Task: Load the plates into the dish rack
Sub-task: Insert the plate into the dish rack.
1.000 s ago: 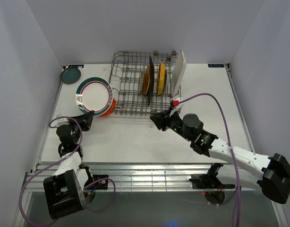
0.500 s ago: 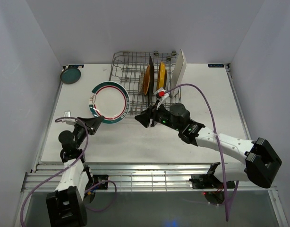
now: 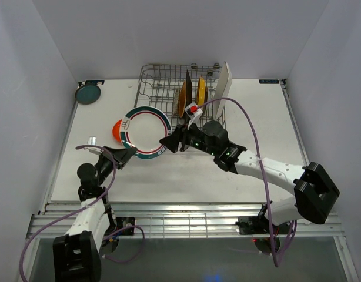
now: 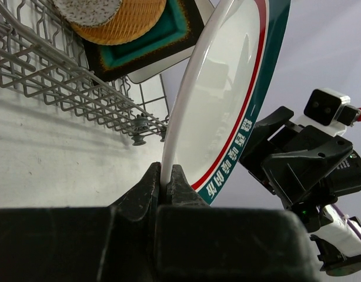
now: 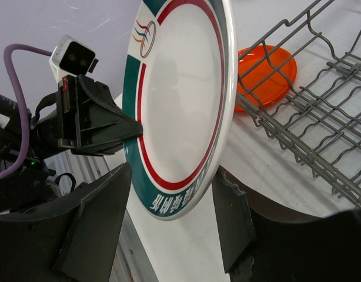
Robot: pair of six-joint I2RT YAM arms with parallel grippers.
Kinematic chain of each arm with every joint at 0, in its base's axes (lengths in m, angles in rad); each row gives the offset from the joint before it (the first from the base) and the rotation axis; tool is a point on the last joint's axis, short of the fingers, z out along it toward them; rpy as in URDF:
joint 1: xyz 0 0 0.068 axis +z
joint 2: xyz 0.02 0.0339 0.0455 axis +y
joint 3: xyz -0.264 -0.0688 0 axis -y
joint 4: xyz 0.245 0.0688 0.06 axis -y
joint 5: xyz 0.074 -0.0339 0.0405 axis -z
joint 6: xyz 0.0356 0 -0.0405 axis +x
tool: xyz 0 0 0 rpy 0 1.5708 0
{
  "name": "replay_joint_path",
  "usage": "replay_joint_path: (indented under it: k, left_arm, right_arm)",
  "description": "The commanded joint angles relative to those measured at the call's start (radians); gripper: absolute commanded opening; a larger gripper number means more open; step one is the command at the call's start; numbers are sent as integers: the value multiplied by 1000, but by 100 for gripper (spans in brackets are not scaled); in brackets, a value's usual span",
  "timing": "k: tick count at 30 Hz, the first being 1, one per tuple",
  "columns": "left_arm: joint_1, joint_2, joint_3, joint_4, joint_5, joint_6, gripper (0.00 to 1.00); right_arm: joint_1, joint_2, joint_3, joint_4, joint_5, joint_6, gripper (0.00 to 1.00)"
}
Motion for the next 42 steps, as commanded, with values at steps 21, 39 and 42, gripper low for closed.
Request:
replay_joint_path:
  k: [21,39,42]
  left_arm:
    - [-7,2,-8,98,22,10,0]
    - [-7,43,4,106,46,11,0]
    - [-7,53,6,107,45,10,0]
  right_arm:
    - [-3,-61,1,17,146,8,33]
    - [-3,-16,39,-3,150,8,8]
    - [-3,-7,51,-20,173,7,8]
